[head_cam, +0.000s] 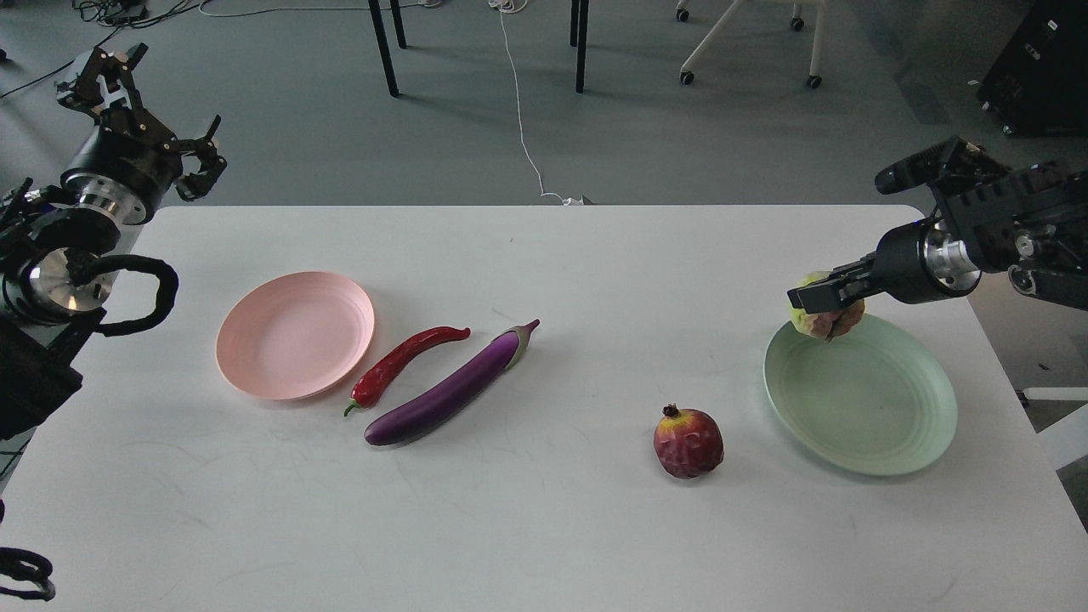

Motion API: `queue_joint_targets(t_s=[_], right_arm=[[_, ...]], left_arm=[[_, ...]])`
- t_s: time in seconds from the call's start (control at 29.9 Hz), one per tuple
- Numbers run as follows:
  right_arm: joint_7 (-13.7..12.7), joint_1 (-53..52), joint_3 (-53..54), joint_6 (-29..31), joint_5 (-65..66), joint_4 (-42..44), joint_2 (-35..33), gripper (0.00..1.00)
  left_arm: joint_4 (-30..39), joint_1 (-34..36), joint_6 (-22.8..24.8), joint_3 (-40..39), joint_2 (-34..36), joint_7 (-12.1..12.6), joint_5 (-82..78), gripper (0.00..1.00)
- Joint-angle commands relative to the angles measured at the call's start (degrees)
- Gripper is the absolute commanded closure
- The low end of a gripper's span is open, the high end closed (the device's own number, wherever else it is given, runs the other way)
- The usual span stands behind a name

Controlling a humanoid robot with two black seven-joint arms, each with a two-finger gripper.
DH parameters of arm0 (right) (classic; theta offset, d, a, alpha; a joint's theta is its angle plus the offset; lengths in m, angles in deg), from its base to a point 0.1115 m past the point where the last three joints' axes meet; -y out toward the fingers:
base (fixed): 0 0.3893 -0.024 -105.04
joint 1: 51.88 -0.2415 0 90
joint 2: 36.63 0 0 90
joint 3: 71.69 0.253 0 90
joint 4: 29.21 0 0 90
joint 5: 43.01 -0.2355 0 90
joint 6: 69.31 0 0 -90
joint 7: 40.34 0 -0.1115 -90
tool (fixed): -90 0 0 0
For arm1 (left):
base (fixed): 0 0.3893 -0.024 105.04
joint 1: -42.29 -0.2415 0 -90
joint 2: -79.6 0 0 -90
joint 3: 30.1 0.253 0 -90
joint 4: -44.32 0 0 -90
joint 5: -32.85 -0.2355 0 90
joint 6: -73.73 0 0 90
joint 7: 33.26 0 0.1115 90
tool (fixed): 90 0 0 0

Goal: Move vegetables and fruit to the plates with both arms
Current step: 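Carry the fruit onto the pale green plate and release it, then reach the right gripper to the red apple and grasp it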

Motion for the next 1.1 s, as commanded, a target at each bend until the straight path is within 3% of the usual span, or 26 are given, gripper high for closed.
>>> queue_joint_targets(t_s=[0.0,0.23,0.43,0.74,1.07], right_arm=[[0.1,3.4,0.0,-1.7,1.3,-0.1,-2.5,0.42],[-0.1,8.5,0.0,-3.9,1.6,0.6,-2.4,0.38],[0.1,8.4,-0.5,-3.4,1.8,-0.2,-2.9,0.08],[0.3,1.0,0.3,-2.8,3.2,-0.4,-1.9,0.03],[0.3,-4.6,3.0,-2.8,-4.6,-10.8,12.1,0.05]], left_arm=[[0.0,0.0,0.1,0.0,-0.1,-0.1,0.0,0.02],[0.0,0.0,0.0,0.0,-0.1,-0.1,0.0,0.02],[0.0,0.0,0.1,0.1,0.3,-0.1,0.0,0.02],[0.0,-0.4,0.1,0.1,1.1,-0.1,0.0,0.02],[0.0,-0.4,0.1,0.1,2.4,-0.1,0.0,0.02]])
